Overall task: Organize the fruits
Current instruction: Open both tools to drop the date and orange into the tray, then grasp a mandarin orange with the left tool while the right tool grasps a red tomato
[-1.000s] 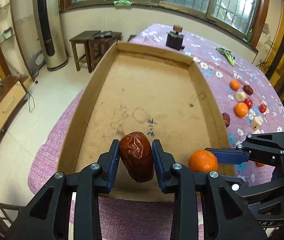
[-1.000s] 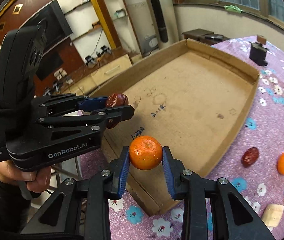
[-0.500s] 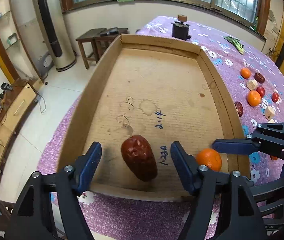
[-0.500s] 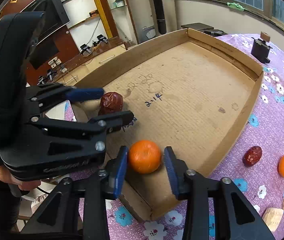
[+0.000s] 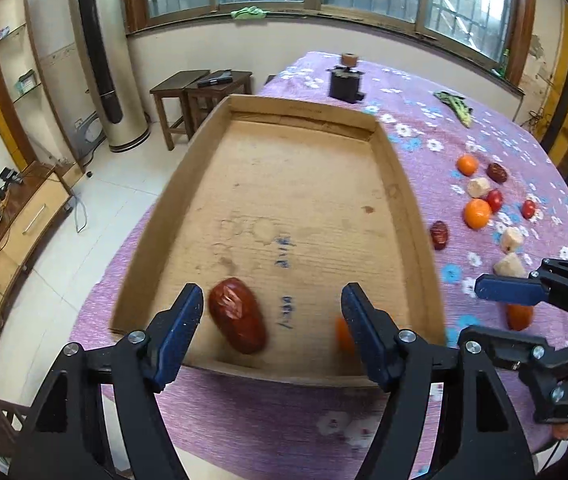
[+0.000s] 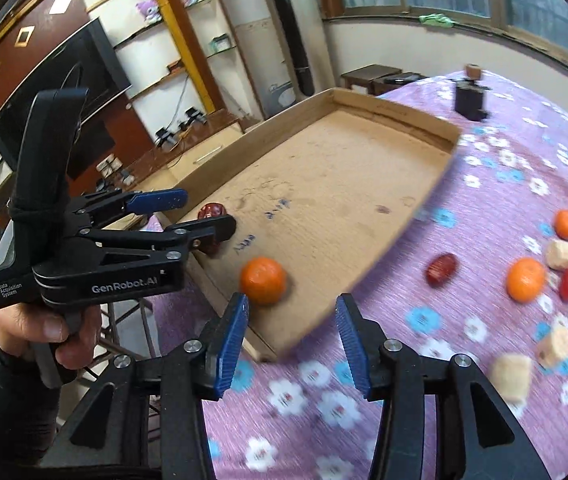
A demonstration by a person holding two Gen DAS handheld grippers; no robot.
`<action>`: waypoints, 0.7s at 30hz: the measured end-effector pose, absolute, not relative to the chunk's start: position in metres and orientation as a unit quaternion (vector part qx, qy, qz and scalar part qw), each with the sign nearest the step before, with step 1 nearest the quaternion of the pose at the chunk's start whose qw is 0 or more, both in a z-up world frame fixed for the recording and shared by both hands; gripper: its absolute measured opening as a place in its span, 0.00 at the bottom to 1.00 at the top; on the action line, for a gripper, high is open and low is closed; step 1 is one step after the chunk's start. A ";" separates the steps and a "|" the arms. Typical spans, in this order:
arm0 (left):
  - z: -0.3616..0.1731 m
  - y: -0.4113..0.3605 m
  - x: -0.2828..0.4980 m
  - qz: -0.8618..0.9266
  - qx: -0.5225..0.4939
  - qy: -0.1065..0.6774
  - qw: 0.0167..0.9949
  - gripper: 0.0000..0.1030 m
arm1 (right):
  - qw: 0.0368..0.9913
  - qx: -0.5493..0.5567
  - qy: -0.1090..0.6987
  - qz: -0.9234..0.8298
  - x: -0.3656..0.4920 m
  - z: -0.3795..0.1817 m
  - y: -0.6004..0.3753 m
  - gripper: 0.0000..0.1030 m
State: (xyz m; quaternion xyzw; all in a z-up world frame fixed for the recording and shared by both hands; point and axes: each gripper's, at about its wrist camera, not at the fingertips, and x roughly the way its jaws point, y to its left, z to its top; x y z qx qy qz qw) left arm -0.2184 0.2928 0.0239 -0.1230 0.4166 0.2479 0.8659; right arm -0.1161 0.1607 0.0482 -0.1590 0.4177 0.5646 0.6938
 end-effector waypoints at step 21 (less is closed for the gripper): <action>0.032 0.211 -0.186 0.164 -0.107 0.424 0.884 0.69 | 0.782 -0.097 0.430 0.441 -0.047 0.047 0.019 0.53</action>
